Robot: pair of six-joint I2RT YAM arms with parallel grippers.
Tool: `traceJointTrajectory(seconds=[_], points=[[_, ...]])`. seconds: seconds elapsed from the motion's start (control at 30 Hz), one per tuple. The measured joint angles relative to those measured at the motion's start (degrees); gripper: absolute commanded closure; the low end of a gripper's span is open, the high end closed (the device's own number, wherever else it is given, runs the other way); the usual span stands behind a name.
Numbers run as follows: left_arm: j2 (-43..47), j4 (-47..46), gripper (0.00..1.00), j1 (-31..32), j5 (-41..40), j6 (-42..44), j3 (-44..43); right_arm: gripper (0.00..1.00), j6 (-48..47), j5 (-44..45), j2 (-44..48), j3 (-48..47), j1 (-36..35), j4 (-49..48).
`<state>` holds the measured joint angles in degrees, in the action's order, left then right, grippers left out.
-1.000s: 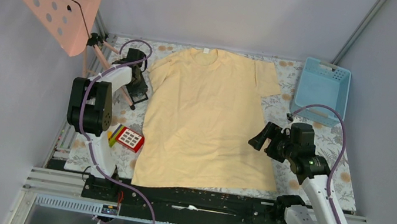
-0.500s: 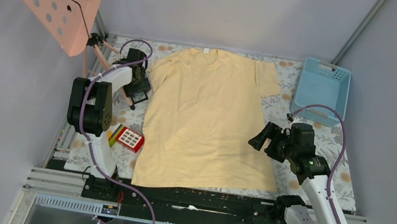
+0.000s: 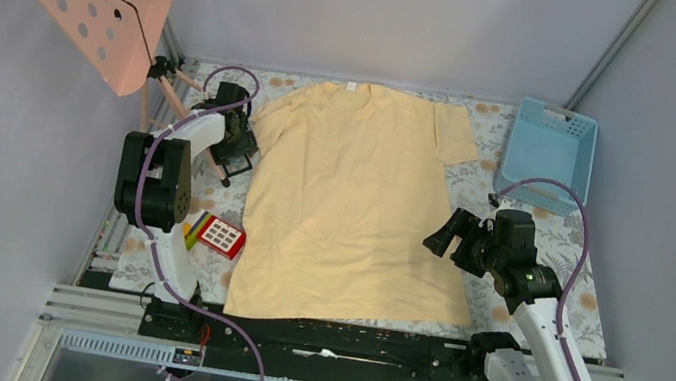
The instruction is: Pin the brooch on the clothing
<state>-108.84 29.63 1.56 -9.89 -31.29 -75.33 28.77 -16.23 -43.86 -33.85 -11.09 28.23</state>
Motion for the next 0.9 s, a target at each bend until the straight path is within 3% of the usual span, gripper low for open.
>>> traceJointTrajectory(seconds=[0.6, 0.9], points=[[-1.4, 1.3, 0.40, 0.0, -2.0, -0.2, -0.5, 0.11, 0.0, 0.2, 0.0, 0.0, 0.0, 0.0], [-2.7, 3.0, 0.53, 0.0, -2.6, 0.0, -2.1, 0.11, 0.0, 0.2, 0.0, 0.4, 0.0, 0.0]])
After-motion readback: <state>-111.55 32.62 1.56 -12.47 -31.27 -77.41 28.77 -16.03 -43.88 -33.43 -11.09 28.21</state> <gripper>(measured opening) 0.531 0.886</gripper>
